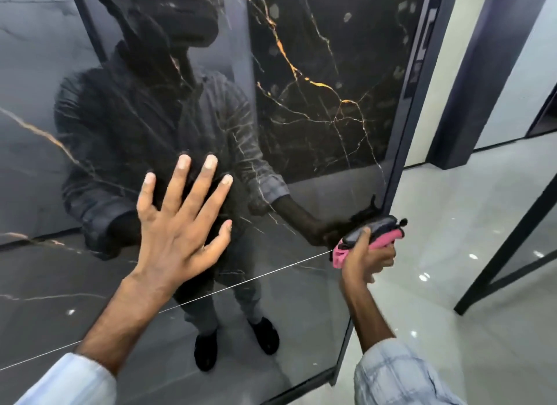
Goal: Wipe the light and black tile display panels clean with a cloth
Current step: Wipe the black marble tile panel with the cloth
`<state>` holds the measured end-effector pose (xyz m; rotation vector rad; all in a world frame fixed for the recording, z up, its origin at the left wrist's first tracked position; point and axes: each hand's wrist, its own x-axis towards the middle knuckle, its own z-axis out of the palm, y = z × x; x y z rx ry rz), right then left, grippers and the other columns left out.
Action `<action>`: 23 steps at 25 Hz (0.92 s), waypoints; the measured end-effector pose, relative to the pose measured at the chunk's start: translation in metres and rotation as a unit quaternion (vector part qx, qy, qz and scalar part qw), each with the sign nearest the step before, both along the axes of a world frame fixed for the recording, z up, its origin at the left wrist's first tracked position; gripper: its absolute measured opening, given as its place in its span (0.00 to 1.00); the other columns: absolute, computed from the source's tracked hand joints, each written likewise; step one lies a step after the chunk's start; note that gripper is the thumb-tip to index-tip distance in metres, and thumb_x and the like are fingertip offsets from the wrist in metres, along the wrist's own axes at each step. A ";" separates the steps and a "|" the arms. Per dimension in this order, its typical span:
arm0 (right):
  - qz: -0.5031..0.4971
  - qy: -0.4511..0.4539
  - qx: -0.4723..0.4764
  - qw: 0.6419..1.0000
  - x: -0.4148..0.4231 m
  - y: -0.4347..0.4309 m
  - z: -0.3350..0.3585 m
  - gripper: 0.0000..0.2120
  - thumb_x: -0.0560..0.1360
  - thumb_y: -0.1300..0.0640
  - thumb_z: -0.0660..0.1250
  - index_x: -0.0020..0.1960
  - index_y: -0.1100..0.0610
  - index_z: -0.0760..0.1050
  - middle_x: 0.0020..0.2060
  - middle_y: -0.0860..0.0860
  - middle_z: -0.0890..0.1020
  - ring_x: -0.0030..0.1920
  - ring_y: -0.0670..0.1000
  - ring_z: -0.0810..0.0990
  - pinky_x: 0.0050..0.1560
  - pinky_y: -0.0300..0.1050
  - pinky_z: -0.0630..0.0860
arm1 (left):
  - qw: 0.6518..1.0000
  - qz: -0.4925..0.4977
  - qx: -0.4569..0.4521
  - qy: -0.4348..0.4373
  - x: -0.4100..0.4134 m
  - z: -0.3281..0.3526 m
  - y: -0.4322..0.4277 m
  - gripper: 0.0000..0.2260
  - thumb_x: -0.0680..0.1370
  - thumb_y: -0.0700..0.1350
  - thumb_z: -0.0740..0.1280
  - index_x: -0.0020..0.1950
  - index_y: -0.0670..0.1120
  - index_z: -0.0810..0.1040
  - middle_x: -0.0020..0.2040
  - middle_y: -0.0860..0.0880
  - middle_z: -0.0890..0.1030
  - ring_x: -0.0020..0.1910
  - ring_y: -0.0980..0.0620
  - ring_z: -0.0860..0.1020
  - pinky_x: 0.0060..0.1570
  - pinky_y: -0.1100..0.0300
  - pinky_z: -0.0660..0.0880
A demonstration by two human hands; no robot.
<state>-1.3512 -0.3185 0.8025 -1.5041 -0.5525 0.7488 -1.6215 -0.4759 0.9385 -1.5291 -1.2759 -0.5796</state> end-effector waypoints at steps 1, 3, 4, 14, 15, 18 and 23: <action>0.000 0.025 -0.037 0.999 -0.007 -0.006 -0.001 0.36 0.76 0.39 0.66 0.75 0.59 0.63 0.71 0.61 0.67 0.71 0.67 0.69 0.68 0.70 0.65 | 1.000 0.001 0.005 0.000 -0.001 -0.001 0.001 0.31 0.80 0.55 0.66 0.82 0.47 0.67 0.83 0.44 0.63 0.84 0.40 0.56 0.78 0.37 0.47; -0.012 0.009 -0.031 0.999 -0.029 -0.017 0.024 0.31 0.79 0.43 0.66 0.73 0.61 0.65 0.70 0.62 0.68 0.72 0.66 0.67 0.68 0.68 0.66 | 1.000 -0.004 0.012 -0.002 0.001 -0.002 0.002 0.31 0.80 0.55 0.66 0.82 0.47 0.67 0.83 0.44 0.63 0.83 0.40 0.56 0.78 0.37 0.48; -0.021 -0.025 0.012 0.999 -0.043 -0.026 0.045 0.29 0.78 0.44 0.66 0.72 0.61 0.66 0.70 0.63 0.68 0.72 0.64 0.66 0.68 0.68 0.66 | 1.000 -0.012 0.010 -0.005 0.002 -0.003 0.002 0.30 0.81 0.54 0.66 0.81 0.47 0.68 0.83 0.44 0.63 0.83 0.40 0.56 0.78 0.37 0.48; 0.044 -0.326 0.305 0.894 -0.060 -0.036 0.054 0.32 0.69 0.38 0.71 0.66 0.54 0.68 0.68 0.57 0.68 0.69 0.59 0.69 0.67 0.63 0.67 | 0.997 -0.044 0.019 -0.066 -0.015 0.009 -0.028 0.25 0.82 0.53 0.66 0.79 0.48 0.71 0.85 0.47 0.55 0.84 0.45 0.52 0.77 0.41 0.40; 0.026 -0.195 0.192 0.962 -0.064 -0.040 0.027 0.35 0.72 0.34 0.67 0.70 0.55 0.65 0.71 0.60 0.66 0.72 0.60 0.67 0.70 0.66 0.64 | 0.996 -0.018 0.032 -0.077 -0.023 0.009 -0.034 0.26 0.82 0.54 0.65 0.80 0.49 0.70 0.86 0.48 0.52 0.85 0.46 0.50 0.77 0.42 0.39; 0.009 0.061 -0.059 0.996 -0.092 -0.060 -0.002 0.41 0.76 0.31 0.56 0.76 0.62 0.60 0.74 0.61 0.63 0.74 0.63 0.64 0.72 0.67 0.60 | 0.996 0.022 0.037 -0.074 -0.037 0.006 -0.034 0.28 0.82 0.54 0.64 0.81 0.47 0.66 0.86 0.46 0.54 0.85 0.44 0.46 0.76 0.39 0.42; 0.021 -0.147 0.167 0.975 -0.140 -0.095 0.069 0.31 0.73 0.37 0.61 0.67 0.57 0.63 0.70 0.62 0.66 0.70 0.61 0.66 0.66 0.64 0.65 | 0.995 0.018 0.081 -0.057 -0.035 -0.001 -0.019 0.31 0.80 0.54 0.64 0.81 0.45 0.67 0.84 0.46 0.62 0.84 0.40 0.49 0.77 0.36 0.44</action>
